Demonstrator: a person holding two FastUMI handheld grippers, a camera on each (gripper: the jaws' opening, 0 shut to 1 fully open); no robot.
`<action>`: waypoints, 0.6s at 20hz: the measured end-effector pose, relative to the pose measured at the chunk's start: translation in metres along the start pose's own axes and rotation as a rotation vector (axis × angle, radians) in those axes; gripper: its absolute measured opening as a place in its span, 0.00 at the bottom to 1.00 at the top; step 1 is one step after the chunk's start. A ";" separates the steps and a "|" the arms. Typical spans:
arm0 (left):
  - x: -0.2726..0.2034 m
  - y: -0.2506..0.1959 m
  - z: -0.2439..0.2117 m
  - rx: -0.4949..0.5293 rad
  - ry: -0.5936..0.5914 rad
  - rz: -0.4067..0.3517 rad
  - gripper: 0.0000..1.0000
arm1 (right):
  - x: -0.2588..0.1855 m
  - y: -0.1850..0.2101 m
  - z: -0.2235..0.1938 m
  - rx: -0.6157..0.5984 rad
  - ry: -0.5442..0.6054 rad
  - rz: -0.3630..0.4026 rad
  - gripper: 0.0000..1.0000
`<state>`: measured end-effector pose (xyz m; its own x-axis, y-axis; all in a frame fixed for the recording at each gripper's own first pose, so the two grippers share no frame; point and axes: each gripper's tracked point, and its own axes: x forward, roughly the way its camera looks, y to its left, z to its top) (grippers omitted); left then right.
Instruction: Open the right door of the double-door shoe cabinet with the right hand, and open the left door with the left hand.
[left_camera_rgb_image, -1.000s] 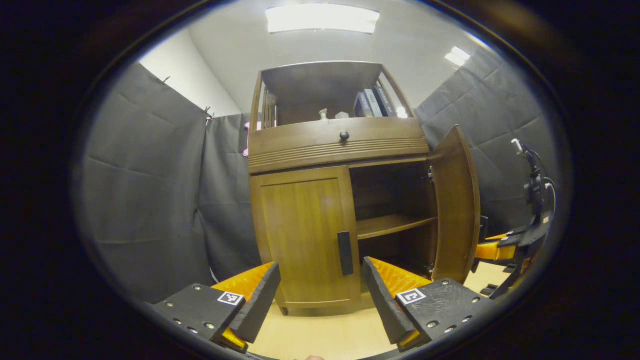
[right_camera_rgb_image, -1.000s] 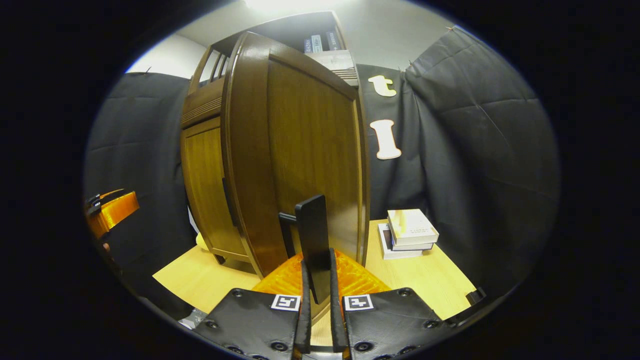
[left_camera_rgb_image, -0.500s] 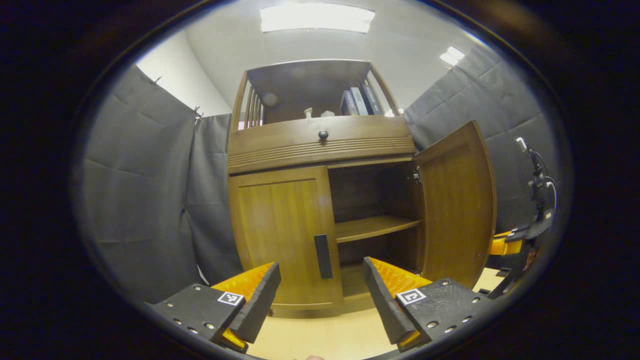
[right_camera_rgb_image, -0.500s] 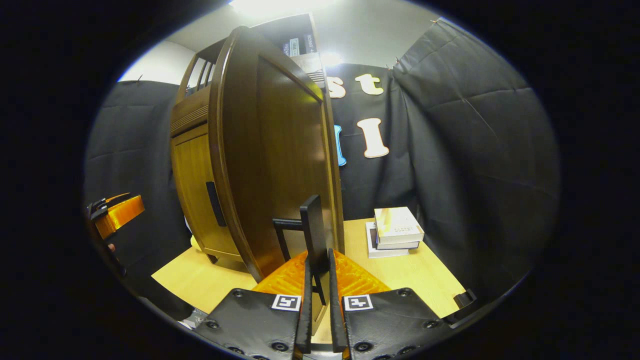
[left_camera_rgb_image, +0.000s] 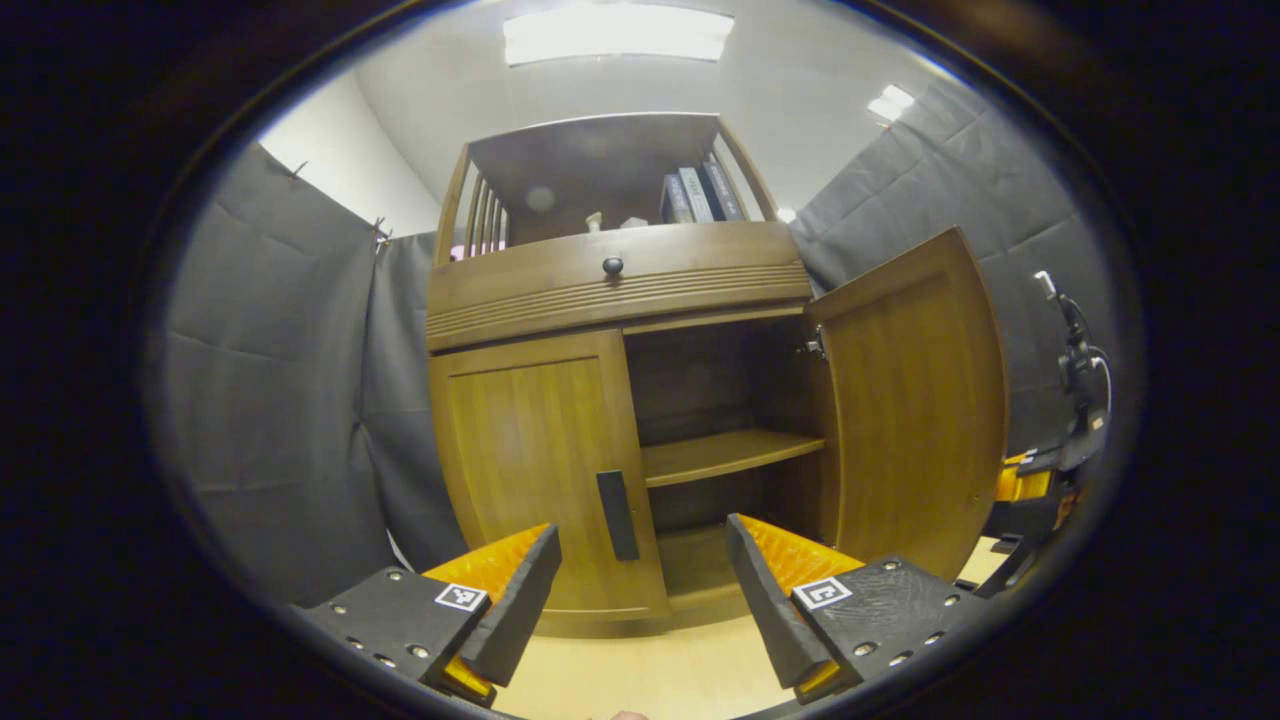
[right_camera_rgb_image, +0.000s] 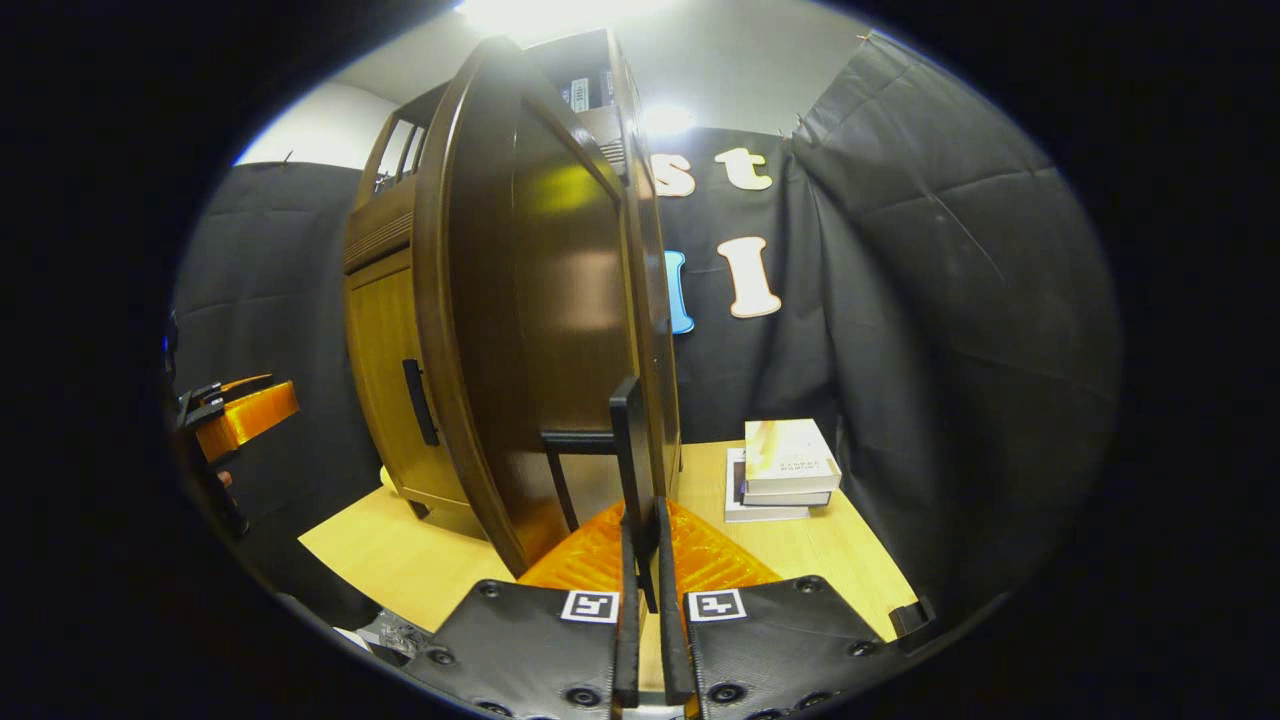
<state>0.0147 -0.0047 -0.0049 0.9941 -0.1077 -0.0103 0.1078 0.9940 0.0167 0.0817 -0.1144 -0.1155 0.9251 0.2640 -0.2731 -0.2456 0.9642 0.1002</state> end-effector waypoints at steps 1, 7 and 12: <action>0.001 -0.001 0.000 0.000 0.002 0.005 0.95 | 0.000 -0.006 -0.002 0.007 0.001 0.008 0.11; 0.008 -0.005 -0.001 0.004 0.009 0.013 0.95 | -0.005 -0.016 -0.003 0.025 0.020 0.076 0.14; 0.023 -0.002 -0.010 -0.020 0.033 -0.002 0.96 | -0.035 -0.027 0.004 0.006 -0.013 0.020 0.39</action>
<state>0.0370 -0.0090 -0.0156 0.9930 -0.1098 -0.0434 0.1098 0.9940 -0.0035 0.0575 -0.1500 -0.1052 0.9237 0.2832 -0.2582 -0.2626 0.9584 0.1118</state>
